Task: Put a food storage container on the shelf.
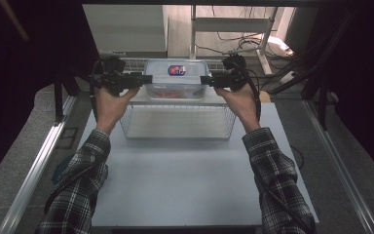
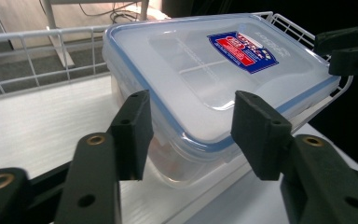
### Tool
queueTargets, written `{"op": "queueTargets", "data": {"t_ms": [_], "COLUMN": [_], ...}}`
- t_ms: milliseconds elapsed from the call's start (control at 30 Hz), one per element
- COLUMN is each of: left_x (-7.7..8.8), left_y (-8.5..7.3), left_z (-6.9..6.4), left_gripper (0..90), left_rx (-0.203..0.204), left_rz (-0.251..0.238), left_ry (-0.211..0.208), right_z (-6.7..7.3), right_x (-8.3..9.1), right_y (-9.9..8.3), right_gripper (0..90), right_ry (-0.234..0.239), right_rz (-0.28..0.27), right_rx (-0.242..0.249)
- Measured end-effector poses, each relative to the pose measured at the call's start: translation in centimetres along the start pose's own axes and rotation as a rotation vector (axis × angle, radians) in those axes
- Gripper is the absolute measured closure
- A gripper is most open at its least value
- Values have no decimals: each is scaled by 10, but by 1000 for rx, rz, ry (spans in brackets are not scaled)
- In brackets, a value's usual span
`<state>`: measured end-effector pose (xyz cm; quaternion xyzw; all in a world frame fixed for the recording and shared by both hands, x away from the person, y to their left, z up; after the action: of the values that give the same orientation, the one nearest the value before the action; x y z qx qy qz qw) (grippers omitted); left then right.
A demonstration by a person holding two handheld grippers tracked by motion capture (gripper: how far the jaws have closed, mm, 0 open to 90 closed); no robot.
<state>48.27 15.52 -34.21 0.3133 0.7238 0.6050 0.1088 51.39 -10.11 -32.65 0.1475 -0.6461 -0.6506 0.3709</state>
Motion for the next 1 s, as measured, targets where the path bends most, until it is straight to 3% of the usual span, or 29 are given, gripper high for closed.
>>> {"op": "queueTargets", "data": {"t_ms": [100, 333, 533, 767, 1000], "left_x": [6, 26, 40, 50, 59], "left_y": [4, -12, -45, -83, -113], "left_z": [-7, -29, -46, -61, -71], "left_gripper": [387, 274, 231, 191, 178], "left_rx": [-23, -82, -124, -124, -128], "left_rz": [-32, -13, 12, 31, 37], "left_ry": [-25, -84, -124, -145, -148], "right_z": [3, 21, 36, 50, 65], "right_x": [4, 23, 40, 55, 63], "right_y": [2, -6, -25, -48, -78], "right_gripper": [419, 272, 153, 87, 51], "right_ry": [0, 64, 89, 135, 151], "right_rz": [-24, -68, -79, -84, -56], "right_rx": [25, 42, 90, 110, 174]}}
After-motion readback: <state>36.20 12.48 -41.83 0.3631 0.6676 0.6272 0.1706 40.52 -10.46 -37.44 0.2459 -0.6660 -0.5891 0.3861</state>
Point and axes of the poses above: each handheld gripper's, and its own axes: x roughly backward along the jaws, y roughly out of its top, z roughly to its left, the point moved 7 cm from there along -x, roughly forward along the jaws, and after that the axes turned 15 degrees about -z, right-handed, at the moved point
